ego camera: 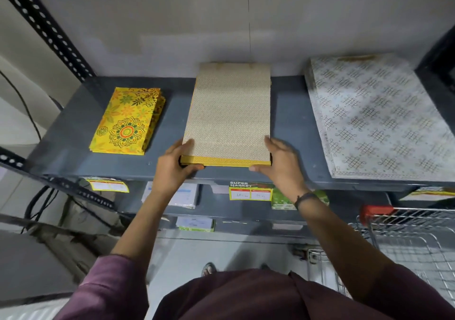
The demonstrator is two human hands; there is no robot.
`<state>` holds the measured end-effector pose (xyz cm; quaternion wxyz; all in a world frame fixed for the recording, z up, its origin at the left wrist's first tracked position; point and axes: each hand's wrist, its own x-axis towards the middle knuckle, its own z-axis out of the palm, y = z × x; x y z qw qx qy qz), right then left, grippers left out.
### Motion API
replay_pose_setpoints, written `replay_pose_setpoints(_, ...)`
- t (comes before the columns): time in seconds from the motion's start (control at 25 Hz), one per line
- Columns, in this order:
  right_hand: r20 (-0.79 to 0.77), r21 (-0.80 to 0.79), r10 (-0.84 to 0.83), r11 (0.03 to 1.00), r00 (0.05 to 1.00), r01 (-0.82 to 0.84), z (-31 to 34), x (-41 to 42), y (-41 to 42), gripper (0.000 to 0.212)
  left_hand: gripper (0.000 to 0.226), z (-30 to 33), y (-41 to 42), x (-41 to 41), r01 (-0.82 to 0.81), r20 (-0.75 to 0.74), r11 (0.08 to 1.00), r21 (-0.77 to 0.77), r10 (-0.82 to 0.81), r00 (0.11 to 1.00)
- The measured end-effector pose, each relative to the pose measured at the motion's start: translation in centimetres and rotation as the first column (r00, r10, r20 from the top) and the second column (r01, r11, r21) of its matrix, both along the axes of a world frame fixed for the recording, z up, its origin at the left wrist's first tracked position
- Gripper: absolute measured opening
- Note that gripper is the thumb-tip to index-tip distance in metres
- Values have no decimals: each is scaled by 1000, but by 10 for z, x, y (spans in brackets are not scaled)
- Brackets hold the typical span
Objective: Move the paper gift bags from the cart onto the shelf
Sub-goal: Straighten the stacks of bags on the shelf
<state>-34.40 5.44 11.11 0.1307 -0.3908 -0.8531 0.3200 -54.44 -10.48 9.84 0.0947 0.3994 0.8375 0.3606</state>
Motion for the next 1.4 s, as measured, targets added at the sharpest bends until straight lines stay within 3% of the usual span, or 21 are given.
replay_pose_setpoints(0.36, -136, -42, -76, 997, 988, 71, 1, 8, -8, 72, 52, -2, -4, 10, -76, 61, 992, 99, 70, 996)
replay_pose_setpoints(0.76, -180, -30, -137, 991, 974, 134, 0, 12, -15, 62, 42, -4, -7, 12, -129, 140, 984, 122, 111, 984)
replay_pose_setpoints(1.0, -184, -87, -116, 991, 976, 102, -1, 14, -16, 66, 51, -3, -9, 12, -119, 106, 988, 93, 109, 988)
replay_pose_setpoints(1.08, -220, -92, -117, 991, 969, 99, 5, 21, -13, 63, 54, 2, -4, 26, -128, 11, 987, 93, 128, 992)
replay_pose_setpoints(1.24, -336, 52, -202, 971, 920, 233, 26, 55, 13, 45, 52, 16, 28, 78, 89, -229, 980, 177, -47, 972)
replay_pose_setpoints(1.4, -278, 262, -407, 839, 870, 477, 34, 132, 78, 37, 68, 19, 98, 158, 431, -245, 902, 34, -411, 878)
